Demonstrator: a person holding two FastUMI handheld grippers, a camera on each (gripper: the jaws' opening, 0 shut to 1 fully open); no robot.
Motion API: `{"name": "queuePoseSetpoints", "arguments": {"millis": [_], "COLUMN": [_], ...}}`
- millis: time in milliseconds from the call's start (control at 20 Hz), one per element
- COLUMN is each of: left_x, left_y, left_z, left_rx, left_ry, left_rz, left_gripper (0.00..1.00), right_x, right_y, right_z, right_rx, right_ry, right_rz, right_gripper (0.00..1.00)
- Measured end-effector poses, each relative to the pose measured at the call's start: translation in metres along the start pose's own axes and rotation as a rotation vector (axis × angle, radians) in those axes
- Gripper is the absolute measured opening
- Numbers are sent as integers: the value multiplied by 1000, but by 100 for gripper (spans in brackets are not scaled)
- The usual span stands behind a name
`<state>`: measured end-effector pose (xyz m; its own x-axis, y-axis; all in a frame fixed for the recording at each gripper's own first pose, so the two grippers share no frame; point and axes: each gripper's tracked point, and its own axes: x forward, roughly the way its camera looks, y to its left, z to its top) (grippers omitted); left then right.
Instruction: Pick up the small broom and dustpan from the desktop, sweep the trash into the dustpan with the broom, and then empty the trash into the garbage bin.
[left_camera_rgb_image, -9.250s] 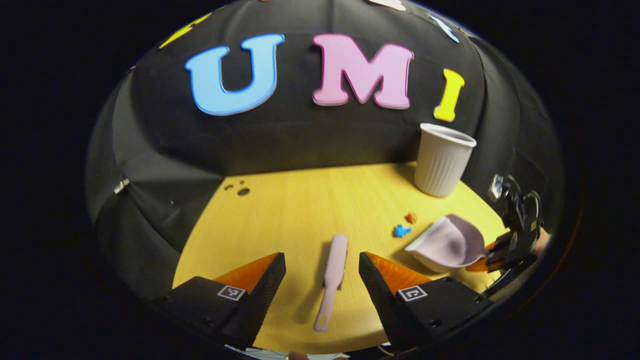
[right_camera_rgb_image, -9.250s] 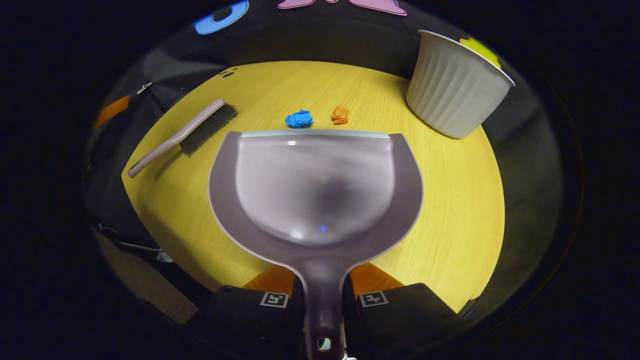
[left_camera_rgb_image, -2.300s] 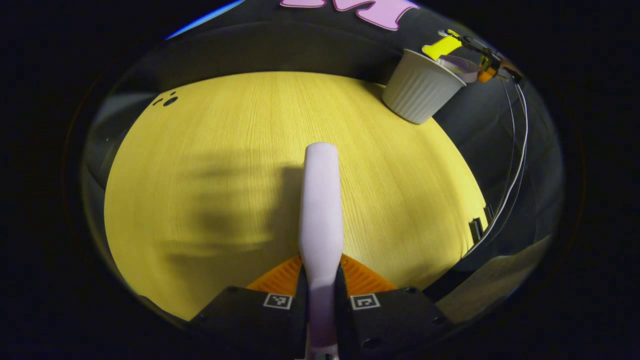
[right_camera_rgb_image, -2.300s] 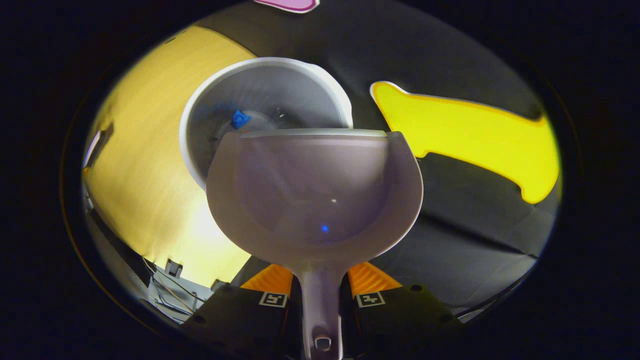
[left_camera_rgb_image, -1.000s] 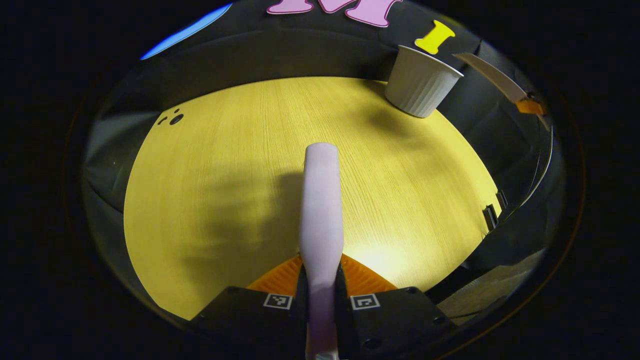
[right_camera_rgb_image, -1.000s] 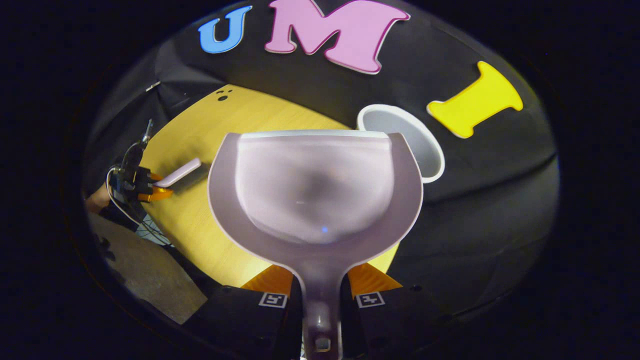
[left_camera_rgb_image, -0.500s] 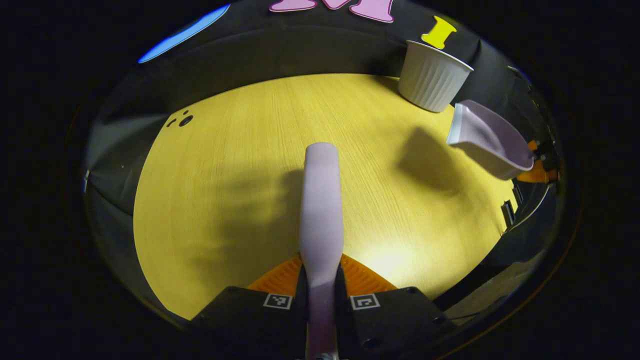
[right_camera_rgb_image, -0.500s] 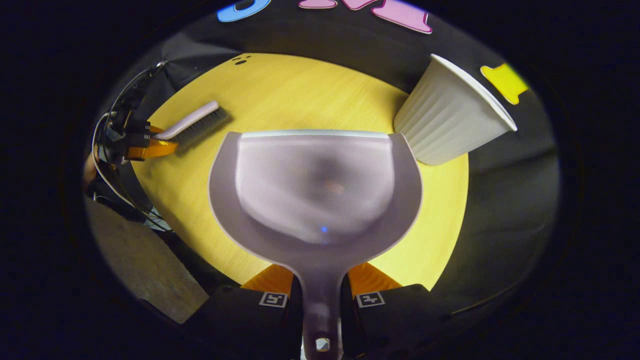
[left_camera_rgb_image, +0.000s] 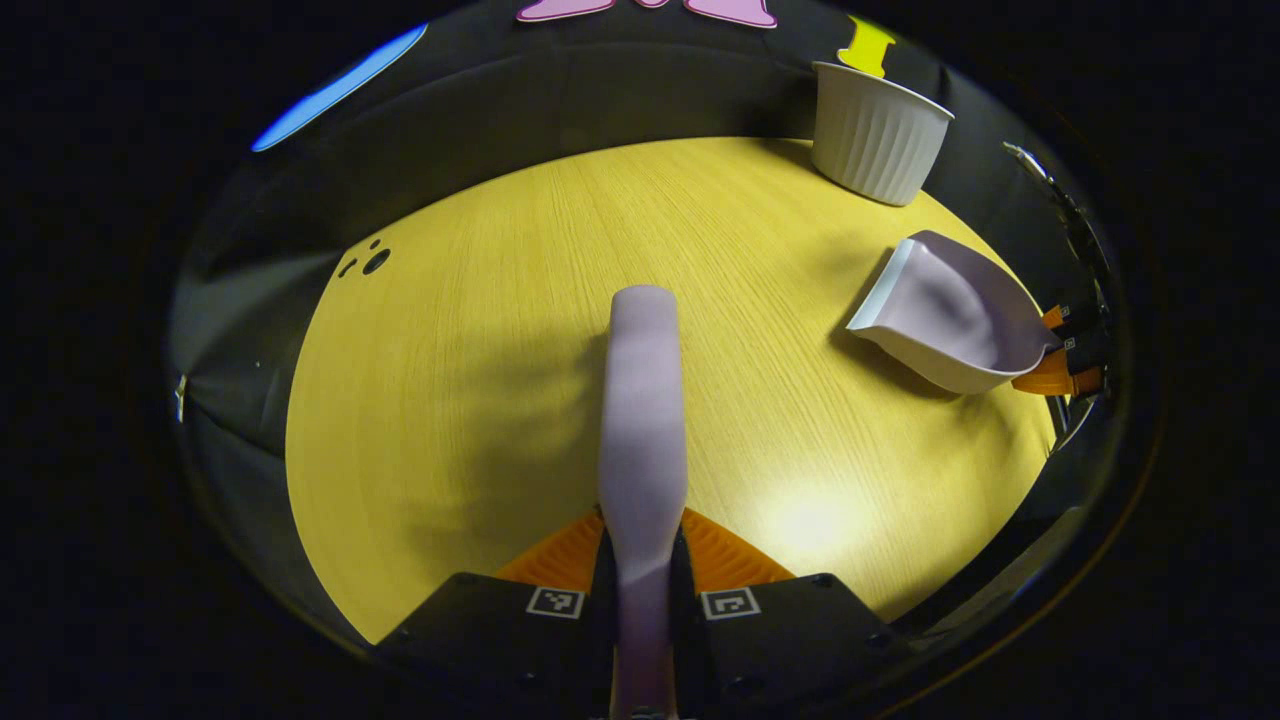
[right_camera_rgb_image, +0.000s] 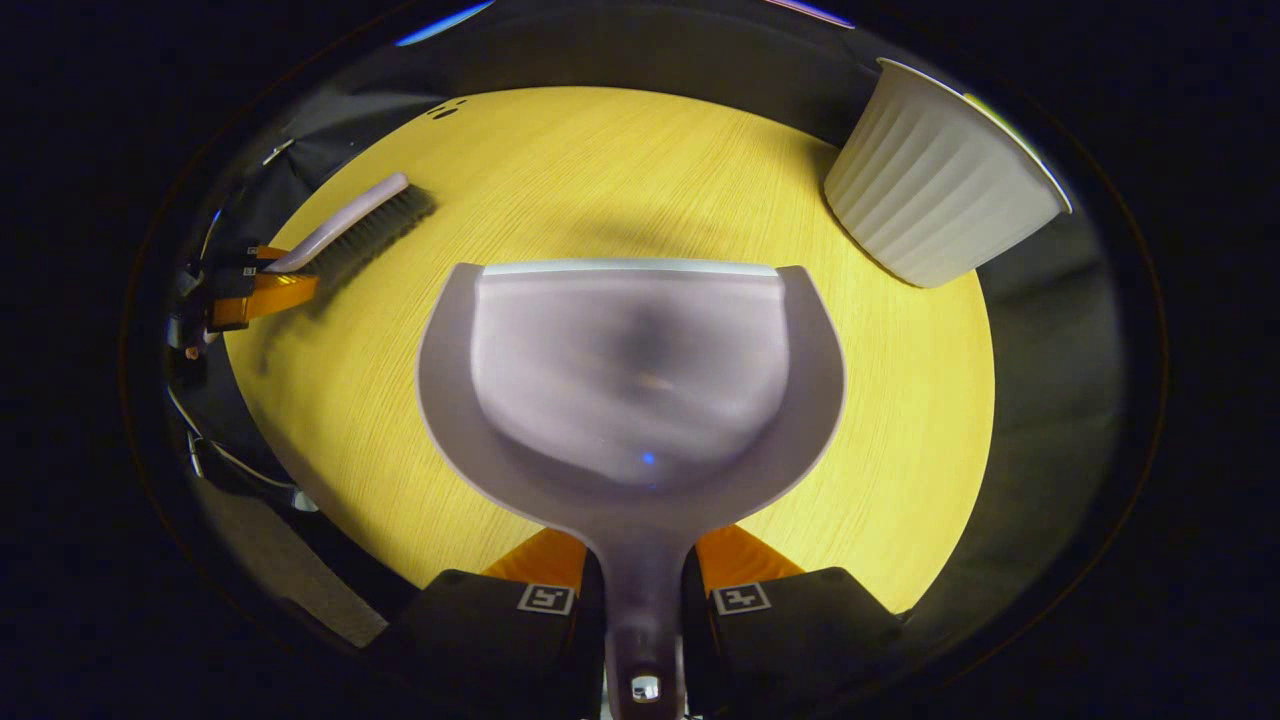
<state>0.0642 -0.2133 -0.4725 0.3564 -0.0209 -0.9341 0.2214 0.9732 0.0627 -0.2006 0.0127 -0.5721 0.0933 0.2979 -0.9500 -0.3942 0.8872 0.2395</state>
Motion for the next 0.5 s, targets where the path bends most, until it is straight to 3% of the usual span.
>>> {"name": "queuePoseSetpoints", "arguments": {"millis": [400, 500], "left_x": [3, 0], "left_y": [-3, -3], "left_z": [-2, -2], "left_rx": [-24, -24], "left_ry": [21, 22], "left_rz": [3, 7], "left_gripper": [30, 28], "right_x": [11, 11], "right_y": [-1, 1], "right_z": [-6, -6], "right_rx": [13, 17], "right_ry": [12, 9], "right_rz": [6, 10], "right_gripper": [38, 44]}}
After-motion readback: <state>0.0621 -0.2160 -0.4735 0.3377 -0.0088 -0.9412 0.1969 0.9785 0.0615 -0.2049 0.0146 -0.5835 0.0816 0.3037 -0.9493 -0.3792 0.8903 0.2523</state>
